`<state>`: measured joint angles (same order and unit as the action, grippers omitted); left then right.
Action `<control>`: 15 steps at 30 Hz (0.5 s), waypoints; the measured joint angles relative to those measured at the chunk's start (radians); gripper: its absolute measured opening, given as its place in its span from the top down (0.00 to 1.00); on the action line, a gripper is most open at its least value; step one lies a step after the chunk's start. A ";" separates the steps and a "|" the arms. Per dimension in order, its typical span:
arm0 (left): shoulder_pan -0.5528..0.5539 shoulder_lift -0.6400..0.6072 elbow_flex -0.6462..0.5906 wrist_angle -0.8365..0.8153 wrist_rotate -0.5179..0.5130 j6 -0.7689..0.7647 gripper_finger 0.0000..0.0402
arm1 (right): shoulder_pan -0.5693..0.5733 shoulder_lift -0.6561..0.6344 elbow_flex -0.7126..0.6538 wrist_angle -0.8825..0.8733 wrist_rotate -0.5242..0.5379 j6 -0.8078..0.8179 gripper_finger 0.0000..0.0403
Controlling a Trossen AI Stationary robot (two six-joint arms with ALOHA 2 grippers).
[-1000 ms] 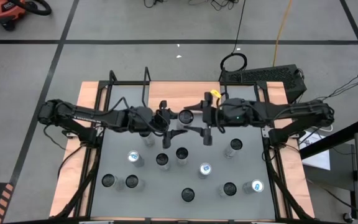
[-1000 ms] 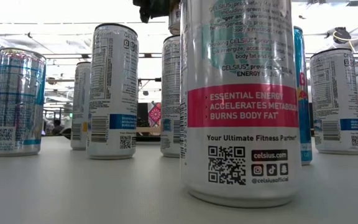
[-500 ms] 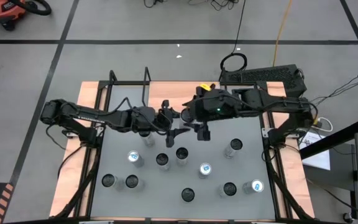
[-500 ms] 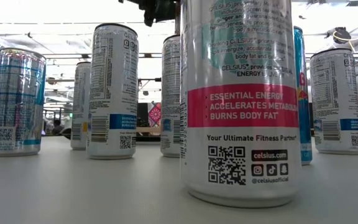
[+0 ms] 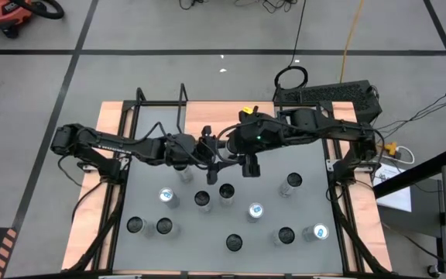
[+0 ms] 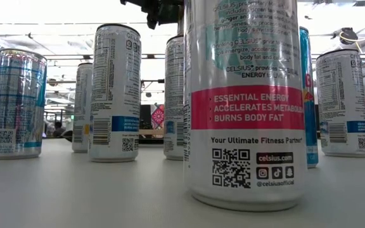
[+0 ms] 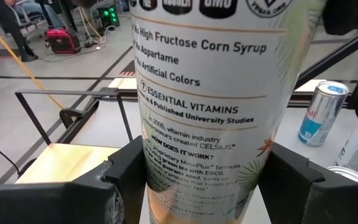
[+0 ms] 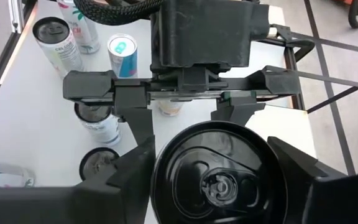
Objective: Place canned beverage on shelf
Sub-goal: Put the top right white yellow soda can on the shelf
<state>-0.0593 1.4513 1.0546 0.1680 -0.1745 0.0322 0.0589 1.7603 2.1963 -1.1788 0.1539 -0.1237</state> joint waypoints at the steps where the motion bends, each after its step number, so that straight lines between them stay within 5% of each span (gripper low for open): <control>1: 0.000 0.000 0.000 0.000 0.000 0.000 0.41 | 0.000 -0.001 0.000 -0.008 0.000 0.004 0.47; 15: 0.000 0.001 0.000 0.006 0.008 0.000 0.41 | -0.002 -0.002 0.000 -0.070 0.001 -0.044 0.27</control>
<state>-0.0593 1.4521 1.0546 0.1735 -0.1661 0.0322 0.0574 1.7588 2.1963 -1.2487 0.1551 -0.1673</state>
